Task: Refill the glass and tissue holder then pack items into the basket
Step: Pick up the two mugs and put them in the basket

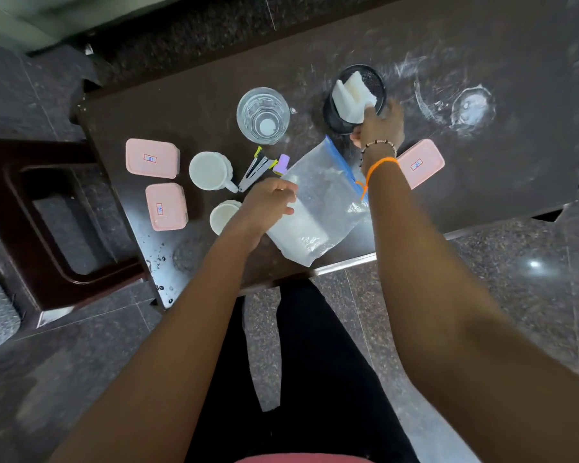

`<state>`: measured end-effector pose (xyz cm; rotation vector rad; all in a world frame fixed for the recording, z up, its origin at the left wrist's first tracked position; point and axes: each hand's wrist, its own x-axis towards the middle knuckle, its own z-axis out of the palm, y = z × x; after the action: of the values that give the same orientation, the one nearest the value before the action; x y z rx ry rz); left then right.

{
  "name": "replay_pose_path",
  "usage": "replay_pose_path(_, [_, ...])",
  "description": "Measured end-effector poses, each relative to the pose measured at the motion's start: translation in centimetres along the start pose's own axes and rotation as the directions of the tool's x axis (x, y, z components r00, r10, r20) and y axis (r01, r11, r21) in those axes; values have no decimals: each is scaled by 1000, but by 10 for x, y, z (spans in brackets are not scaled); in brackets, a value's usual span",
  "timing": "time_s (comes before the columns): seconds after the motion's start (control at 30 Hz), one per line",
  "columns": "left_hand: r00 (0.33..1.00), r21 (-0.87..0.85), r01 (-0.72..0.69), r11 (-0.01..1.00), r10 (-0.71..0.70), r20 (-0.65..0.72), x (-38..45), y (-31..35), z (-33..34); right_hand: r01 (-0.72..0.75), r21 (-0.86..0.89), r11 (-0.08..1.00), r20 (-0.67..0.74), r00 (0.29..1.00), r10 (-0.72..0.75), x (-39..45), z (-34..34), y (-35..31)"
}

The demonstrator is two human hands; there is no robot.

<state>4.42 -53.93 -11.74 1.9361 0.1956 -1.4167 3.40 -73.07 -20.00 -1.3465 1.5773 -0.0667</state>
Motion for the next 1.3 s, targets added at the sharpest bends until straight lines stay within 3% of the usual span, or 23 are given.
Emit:
replay_pose_path(0.1, [1000, -51, -2, 999, 2, -12, 3, 3, -5, -19, -4, 1000, 21, 1000, 19, 6, -2, -5])
replay_pose_path(0.37, [965, -190, -18, 982, -33, -260, 18, 6, -34, 167, -77, 983, 89, 983, -160, -14, 29, -1])
replay_pose_path(0.67, [975, -108, -81, 991, 56, -214, 27, 10, -34, 149, -177, 973, 116, 985, -130, -20, 39, 4])
replay_pose_path(0.9, [976, -75, -127, 989, 111, -189, 24, 9, -37, 52, 103, 993, 252, 965, -77, -27, 32, 15])
replay_pose_path(1.0, [974, -86, -142, 986, 124, -189, 17, -11, -38, 47, 141, 989, 264, 961, -83, -46, 29, 29])
replay_pose_path(1.13, [975, -189, -67, 980, 23, -223, 11, -57, -34, 18, 52, 998, 232, 972, -30, -87, 31, 55])
replay_pose_path(1.3, [907, -383, 142, 913, -275, -319, 0, -127, -52, 70, -105, 992, 452, 892, -15, -151, 66, 85])
